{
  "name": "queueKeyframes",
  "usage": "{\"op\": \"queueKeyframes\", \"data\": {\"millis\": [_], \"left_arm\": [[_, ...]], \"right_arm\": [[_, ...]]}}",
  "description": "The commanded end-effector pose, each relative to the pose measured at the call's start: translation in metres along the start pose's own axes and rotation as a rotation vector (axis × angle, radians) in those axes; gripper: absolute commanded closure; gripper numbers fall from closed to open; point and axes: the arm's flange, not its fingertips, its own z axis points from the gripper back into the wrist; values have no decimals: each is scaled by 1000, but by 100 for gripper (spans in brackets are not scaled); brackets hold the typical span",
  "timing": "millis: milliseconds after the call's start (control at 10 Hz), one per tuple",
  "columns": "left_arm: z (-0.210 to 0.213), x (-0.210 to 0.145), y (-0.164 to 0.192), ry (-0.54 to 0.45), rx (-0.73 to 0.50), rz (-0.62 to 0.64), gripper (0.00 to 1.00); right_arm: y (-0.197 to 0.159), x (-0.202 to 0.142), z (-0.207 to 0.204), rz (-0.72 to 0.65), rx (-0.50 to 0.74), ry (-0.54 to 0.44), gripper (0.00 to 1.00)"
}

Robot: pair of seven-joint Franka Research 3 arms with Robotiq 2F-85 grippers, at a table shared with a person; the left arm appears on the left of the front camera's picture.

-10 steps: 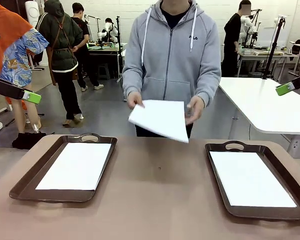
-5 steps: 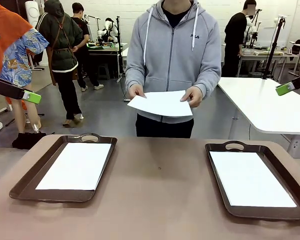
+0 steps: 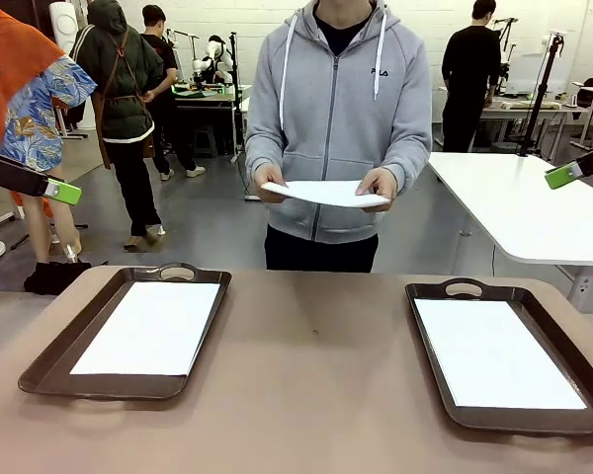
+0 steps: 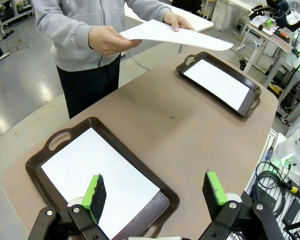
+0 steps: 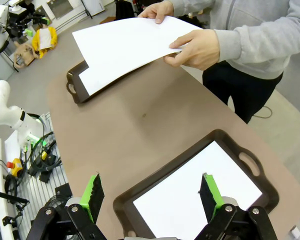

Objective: Sort the A4 documents.
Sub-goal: Receive the A4 Paper.

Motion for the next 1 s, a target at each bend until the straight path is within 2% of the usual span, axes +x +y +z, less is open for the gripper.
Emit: {"op": "queueKeyframes", "data": {"millis": [0,900], "left_arm": [[0,0,0,-3,-6,-4,0],[0,0,0,-3,-6,-4,0]], "right_arm": [[1,0,-1,-1,5,2,0],[1,0,-1,-1,5,2,0]]}}
